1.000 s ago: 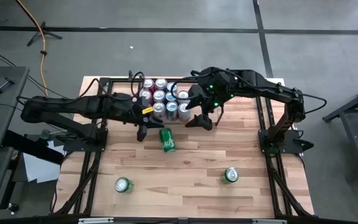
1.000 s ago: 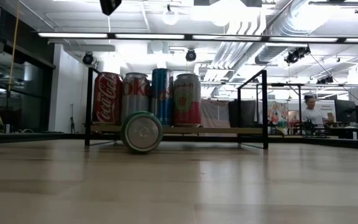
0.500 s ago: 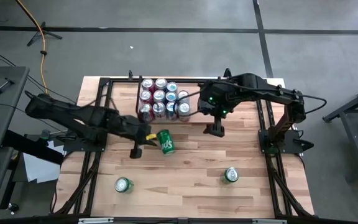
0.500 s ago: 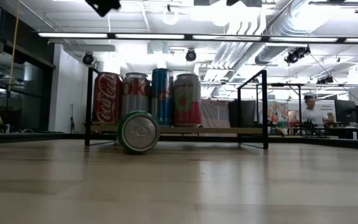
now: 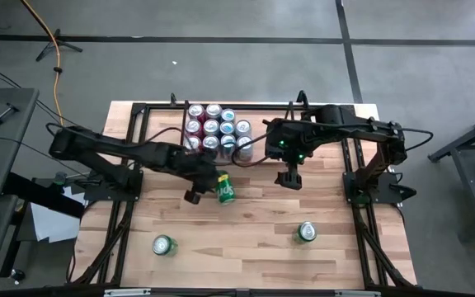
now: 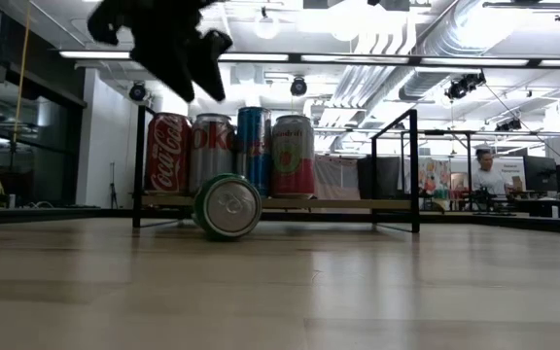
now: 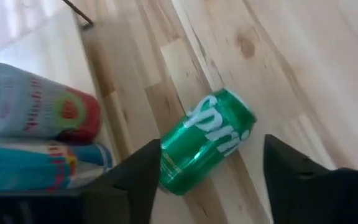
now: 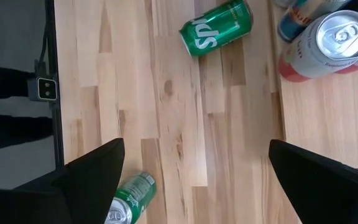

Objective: Place canned beverage on shelf
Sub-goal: Put the top green soda can on the shelf

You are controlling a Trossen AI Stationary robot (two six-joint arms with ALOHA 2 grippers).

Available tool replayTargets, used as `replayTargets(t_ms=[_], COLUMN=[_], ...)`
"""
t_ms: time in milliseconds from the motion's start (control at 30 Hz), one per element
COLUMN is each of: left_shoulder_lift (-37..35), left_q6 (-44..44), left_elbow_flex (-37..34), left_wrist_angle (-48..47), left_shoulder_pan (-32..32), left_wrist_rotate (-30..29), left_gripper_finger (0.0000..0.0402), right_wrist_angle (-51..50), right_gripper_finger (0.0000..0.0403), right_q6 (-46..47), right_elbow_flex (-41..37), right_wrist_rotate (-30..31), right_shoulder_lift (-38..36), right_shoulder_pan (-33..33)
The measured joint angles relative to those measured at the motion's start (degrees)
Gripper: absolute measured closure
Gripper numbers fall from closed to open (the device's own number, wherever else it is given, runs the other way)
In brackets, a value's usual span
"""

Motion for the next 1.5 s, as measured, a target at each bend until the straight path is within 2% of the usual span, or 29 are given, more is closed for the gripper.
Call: replayTargets(t_ms=[133, 233, 433, 533, 833, 1100, 1167, 1267, 1367, 1500], left_shoulder_lift=[4.0, 7.7, 13.8, 15.6, 21.2, 23.9, 23.6, 22.5, 20.1, 12.1], left_q6=[6.9, 12.8, 24.6, 27.0, 31.0, 24.3, 21.0, 15.1, 7.6, -3.9], left_elbow_flex=[0.0, 0.0, 0.0, 0.0, 0.1, 0.3, 0.2, 0.8, 2.7, 4.5], left_wrist_angle=[1.1, 0.9, 2.9, 5.9, 6.8, 7.6, 7.4, 4.4, -0.5, -4.2], left_shoulder_pan=[0.9, 1.3, 1.3, 1.6, 3.8, 4.0, 3.5, 2.3, 1.6, 1.4], left_wrist_rotate=[0.8, 0.8, -1.6, -4.4, -2.7, -2.8, -3.1, -2.2, -1.0, 2.4], left_gripper_finger=[0.0168, 0.0154, 0.0151, 0.0151, 0.0151, 0.0156, 0.0172, 0.0219, 0.0233, 0.0233], right_wrist_angle=[-0.1, -0.1, 0.3, 1.3, 3.3, 4.3, 4.5, 4.9, 5.9, 7.5], right_gripper_finger=[0.0018, 0.0018, 0.0018, 0.0018, 0.0018, 0.0018, 0.0018, 0.0018, 0.0018, 0.0018], right_q6=[1.4, 1.6, 3.2, 4.0, 5.1, 5.9, 5.9, 5.0, 3.5, 0.9], right_elbow_flex=[0.0, 0.0, 0.0, 0.0, 0.0, 0.0, 0.0, 0.0, 0.0, 0.0], right_wrist_rotate=[0.0, 0.0, 0.0, 0.6, 0.8, 1.1, 1.3, 1.9, 2.4, 2.4], right_shoulder_lift=[0.0, 0.0, 0.0, 0.0, 0.0, 0.0, 0.0, 0.0, 0.0, 0.0], right_shoulder_pan=[0.0, 0.0, 0.1, 0.3, 1.7, 3.4, 3.8, 4.1, 4.1, 4.0])
